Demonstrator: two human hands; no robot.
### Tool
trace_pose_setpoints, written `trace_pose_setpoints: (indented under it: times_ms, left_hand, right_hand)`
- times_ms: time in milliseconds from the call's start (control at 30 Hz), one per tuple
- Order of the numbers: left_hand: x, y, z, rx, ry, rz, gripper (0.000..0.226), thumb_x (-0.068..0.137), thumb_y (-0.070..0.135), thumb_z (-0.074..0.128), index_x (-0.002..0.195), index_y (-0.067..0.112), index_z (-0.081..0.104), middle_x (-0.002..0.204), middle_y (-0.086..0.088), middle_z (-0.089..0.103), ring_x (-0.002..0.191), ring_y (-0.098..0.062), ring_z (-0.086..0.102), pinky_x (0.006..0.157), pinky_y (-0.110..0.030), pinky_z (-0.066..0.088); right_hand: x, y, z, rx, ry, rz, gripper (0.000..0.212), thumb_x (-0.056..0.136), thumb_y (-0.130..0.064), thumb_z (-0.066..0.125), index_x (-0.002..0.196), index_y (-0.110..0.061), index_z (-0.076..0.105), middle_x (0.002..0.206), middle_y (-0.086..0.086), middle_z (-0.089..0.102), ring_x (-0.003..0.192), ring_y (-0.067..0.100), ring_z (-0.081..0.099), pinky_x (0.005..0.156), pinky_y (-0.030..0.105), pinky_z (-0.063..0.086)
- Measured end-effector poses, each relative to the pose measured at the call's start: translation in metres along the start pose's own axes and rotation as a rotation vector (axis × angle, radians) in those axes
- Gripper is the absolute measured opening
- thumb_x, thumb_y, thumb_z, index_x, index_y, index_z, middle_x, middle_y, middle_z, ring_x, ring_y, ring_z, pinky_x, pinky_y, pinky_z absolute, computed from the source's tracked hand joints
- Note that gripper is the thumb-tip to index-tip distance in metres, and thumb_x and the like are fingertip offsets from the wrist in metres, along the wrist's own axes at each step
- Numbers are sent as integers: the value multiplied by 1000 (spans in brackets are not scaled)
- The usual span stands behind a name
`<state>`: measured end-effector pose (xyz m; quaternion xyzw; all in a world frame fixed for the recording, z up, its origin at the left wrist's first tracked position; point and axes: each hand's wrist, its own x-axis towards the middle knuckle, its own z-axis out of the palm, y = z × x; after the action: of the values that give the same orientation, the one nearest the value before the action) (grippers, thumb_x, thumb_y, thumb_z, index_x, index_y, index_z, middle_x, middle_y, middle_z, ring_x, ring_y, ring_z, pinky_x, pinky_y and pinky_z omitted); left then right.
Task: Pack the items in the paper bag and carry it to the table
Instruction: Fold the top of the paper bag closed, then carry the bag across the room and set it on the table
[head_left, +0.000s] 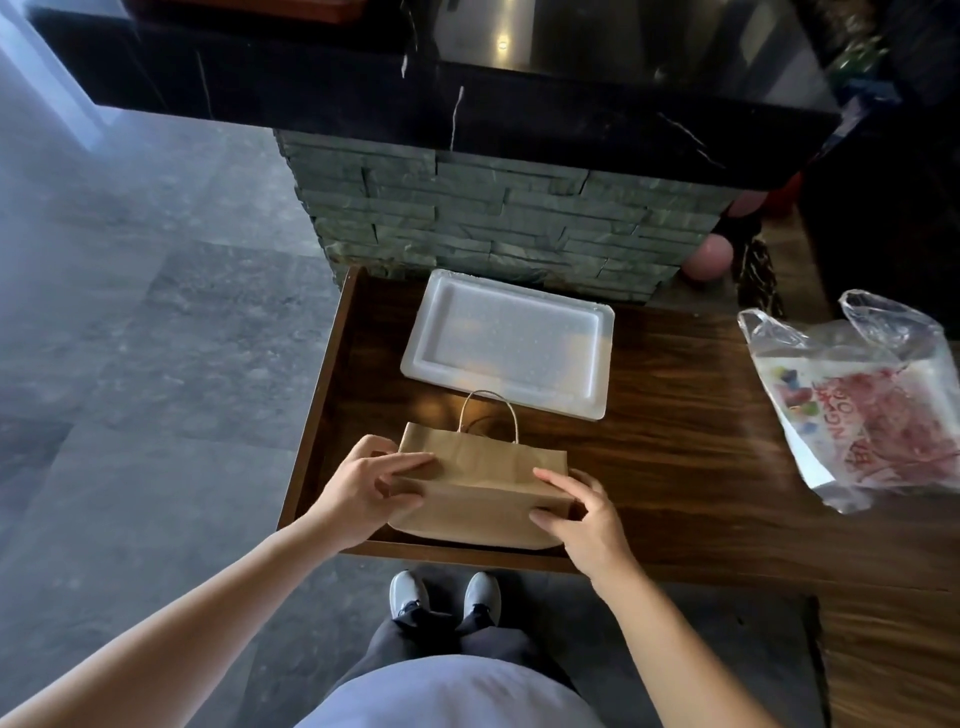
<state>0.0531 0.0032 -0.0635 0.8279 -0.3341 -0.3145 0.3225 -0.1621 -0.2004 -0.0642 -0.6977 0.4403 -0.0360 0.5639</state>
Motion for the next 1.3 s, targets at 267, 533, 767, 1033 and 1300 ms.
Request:
trace_pose_setpoints:
  times_ms: [267,533,767,1033,1300]
  left_hand:
    - [10,-9,12,-423,-193,-110,73,72,7,84,124,52,59,144,-3,45,122,-27,53,97,-47,52]
    - [10,-7,14,-285,-115,-84,65,82,16,76,124,60,53,136,12,48,119,-21,53,93,-42,54]
    - [-5,0,-2,-270,28,-139,64,78,24,79,122,62,53,135,7,55,111,-18,59,86,-28,54]
    - [-49,20,-59,-255,252,-149,69,71,38,80,123,68,46,121,25,56,105,-3,58,76,-13,49]
    - [-194,-23,-114,-232,495,-218,73,59,47,78,115,75,42,112,16,63,96,-10,63,82,-24,52]
  right_hand:
    - [5,2,0,355,-178,108,66,68,4,84,114,-42,71,140,-7,47,127,22,46,97,49,52]
    - [8,2,0,409,-163,136,64,66,2,85,111,-41,73,143,-7,43,126,22,46,98,46,52]
    - [10,-29,0,339,-242,3,62,70,-2,84,113,-44,71,153,-1,37,139,21,36,108,49,42]
    - [23,-113,5,210,-498,-171,55,74,-12,82,115,-46,68,140,-6,45,125,24,45,100,50,49]
    - [-35,-176,112,113,-774,-234,55,75,1,78,117,-33,70,117,-6,61,106,18,60,91,51,55]
